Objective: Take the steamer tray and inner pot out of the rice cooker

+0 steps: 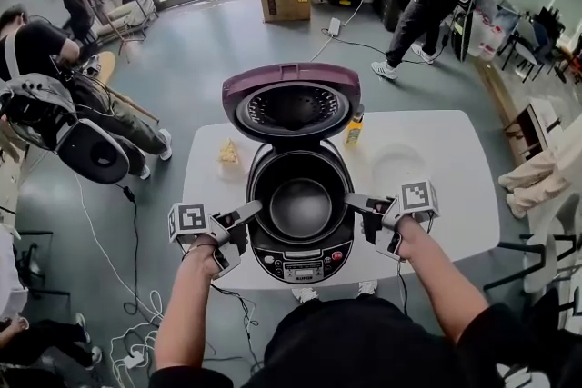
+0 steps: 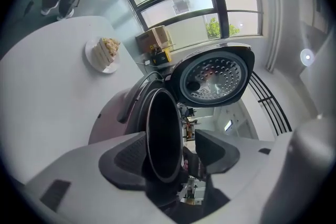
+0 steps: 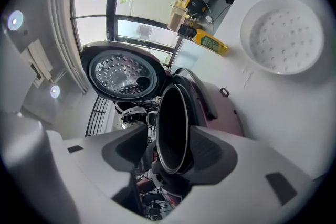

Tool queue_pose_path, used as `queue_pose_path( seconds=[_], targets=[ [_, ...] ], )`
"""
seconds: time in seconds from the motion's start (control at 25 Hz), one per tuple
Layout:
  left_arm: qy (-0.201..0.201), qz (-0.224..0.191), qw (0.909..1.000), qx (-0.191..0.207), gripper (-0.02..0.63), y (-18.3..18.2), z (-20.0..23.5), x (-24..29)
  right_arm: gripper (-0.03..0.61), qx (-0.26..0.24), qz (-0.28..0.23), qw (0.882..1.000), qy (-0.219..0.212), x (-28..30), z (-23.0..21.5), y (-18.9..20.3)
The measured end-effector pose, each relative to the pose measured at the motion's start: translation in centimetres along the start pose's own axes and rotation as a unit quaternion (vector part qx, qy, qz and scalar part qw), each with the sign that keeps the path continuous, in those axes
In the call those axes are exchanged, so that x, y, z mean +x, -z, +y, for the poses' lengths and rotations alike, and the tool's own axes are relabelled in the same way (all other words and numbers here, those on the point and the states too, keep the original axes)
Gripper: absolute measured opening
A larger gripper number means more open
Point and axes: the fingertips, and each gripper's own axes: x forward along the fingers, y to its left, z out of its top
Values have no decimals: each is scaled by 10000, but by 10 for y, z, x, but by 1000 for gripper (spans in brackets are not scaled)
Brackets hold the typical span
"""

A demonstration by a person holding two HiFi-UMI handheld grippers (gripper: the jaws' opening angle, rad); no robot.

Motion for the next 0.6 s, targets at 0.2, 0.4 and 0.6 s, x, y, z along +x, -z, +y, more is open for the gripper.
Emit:
queue_pose_path(
  seconds=[0.2, 0.4, 0.6],
  targets=[
    [-237, 16, 9997, 35, 298, -4, 11, -8, 236, 96, 52, 9999, -10, 9, -2, 4],
    [-237, 101, 9997, -40, 291, -1, 10, -5, 236, 135, 108, 9998, 39, 15, -3, 5],
    [-303, 254, 9992, -35, 287, 4, 7, 2, 236, 178, 154, 9997, 30, 17, 2, 8]
  ],
)
